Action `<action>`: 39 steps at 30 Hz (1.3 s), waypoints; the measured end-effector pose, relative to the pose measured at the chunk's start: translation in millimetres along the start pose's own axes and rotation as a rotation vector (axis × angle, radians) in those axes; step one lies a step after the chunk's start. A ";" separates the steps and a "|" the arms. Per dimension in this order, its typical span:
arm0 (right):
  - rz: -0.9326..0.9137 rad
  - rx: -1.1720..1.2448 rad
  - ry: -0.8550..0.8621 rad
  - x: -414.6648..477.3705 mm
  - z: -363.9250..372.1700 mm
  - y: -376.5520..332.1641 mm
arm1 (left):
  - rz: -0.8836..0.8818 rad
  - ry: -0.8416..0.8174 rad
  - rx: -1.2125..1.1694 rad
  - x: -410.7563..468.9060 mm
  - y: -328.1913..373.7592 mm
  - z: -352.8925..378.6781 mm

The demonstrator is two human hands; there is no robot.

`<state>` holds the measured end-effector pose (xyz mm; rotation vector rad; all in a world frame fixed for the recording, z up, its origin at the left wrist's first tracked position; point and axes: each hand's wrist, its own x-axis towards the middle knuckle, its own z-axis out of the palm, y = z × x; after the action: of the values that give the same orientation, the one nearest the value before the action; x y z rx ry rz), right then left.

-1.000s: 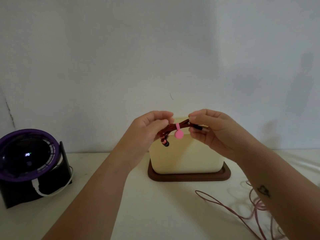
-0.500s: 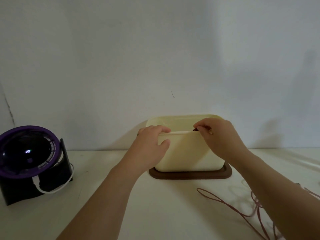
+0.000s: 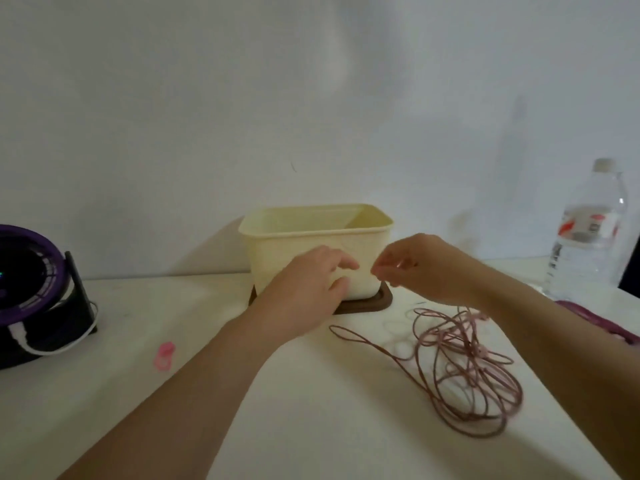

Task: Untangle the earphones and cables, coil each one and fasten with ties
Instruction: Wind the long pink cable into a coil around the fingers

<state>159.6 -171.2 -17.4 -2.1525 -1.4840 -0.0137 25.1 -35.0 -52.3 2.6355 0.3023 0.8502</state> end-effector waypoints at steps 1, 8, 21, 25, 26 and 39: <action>0.032 -0.072 -0.141 -11.0 -2.6 3.7 | 0.028 -0.122 -0.004 -7.8 7.8 13.3; 0.092 -0.408 -0.546 -68.7 14.3 17.2 | 0.045 -0.434 0.255 -40.0 30.2 57.4; 0.066 -0.389 -0.011 -72.1 -19.0 -12.6 | -0.405 0.435 -0.393 -46.4 46.0 -56.1; 0.126 -0.181 0.109 -65.5 -45.9 -24.6 | -0.409 0.466 -0.436 -46.2 46.9 -111.3; 0.123 -0.162 0.139 -63.7 -50.1 -29.4 | -0.388 0.467 -0.429 -45.2 50.0 -120.7; 0.145 0.109 0.246 -29.7 -39.3 -16.8 | -0.453 0.794 -1.408 -52.9 31.4 -192.4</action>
<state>143.9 -209.1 14.8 -2.0817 -1.1622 -0.1383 -129.1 -28.8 78.1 0.8485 0.2943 1.2358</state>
